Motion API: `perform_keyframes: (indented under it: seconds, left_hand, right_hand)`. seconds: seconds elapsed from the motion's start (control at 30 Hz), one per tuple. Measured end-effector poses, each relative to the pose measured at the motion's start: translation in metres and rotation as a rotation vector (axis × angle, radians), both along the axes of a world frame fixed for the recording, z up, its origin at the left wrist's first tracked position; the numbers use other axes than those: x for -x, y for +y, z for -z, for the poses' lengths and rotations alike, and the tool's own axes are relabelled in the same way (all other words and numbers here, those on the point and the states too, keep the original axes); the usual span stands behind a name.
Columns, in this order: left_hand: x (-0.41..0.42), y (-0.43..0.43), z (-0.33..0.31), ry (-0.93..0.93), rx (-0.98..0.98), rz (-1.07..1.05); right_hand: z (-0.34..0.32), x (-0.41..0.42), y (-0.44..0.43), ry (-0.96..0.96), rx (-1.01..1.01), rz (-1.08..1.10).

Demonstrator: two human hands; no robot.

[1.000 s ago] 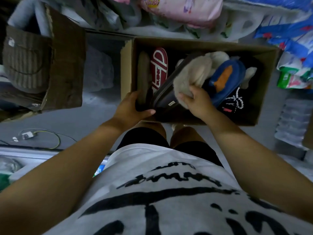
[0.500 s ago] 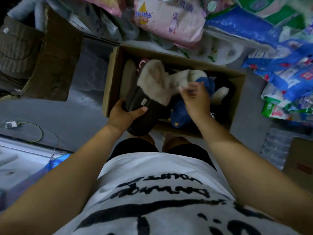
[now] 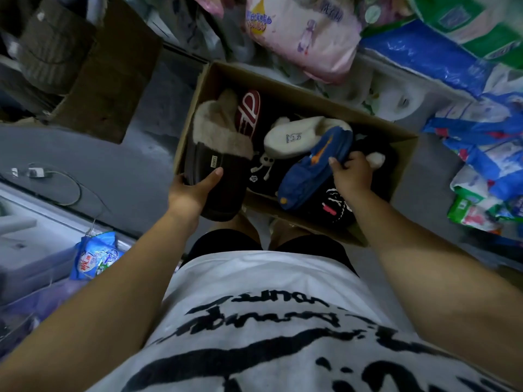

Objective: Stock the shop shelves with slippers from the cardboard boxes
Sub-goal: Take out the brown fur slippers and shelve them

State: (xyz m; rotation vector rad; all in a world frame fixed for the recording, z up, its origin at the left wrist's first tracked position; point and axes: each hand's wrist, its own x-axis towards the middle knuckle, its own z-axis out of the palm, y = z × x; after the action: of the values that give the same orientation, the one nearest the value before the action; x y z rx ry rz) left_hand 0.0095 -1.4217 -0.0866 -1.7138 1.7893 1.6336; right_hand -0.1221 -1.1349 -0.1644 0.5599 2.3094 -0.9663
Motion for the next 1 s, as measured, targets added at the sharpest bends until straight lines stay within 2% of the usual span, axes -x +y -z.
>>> perform_keyframes:
  seconds: [0.07, 0.37, 0.5, 0.6, 0.7, 0.9, 1.0]
  left_hand:
    - [-0.001, -0.001, -0.003, -0.001, -0.006, -0.001]
    - [-0.004, -0.011, -0.013, 0.035, -0.043, 0.011]
    - [-0.007, -0.018, -0.012, 0.047, -0.064, 0.018]
    - [-0.009, -0.023, -0.010, 0.062, -0.077, 0.010]
    - [-0.010, -0.026, -0.008, 0.070, -0.085, 0.007]
    - [-0.018, -0.038, -0.006, 0.109, -0.114, 0.001]
    - [-0.022, -0.044, -0.009, 0.138, -0.127, -0.054]
  right_hand:
    - [-0.001, 0.002, -0.003, 0.039, -0.004, -0.043]
    - [-0.002, 0.007, -0.010, -0.018, -0.046, -0.126]
    - [0.002, 0.017, -0.019, -0.130, -0.031, -0.024]
    - [0.004, 0.021, -0.023, -0.114, -0.055, 0.014]
    - [-0.002, 0.020, -0.026, -0.071, -0.094, -0.107]
    - [-0.023, 0.023, -0.055, -0.038, 0.275, -0.230]
    - [-0.025, 0.024, -0.079, -0.150, 0.517, -0.014]
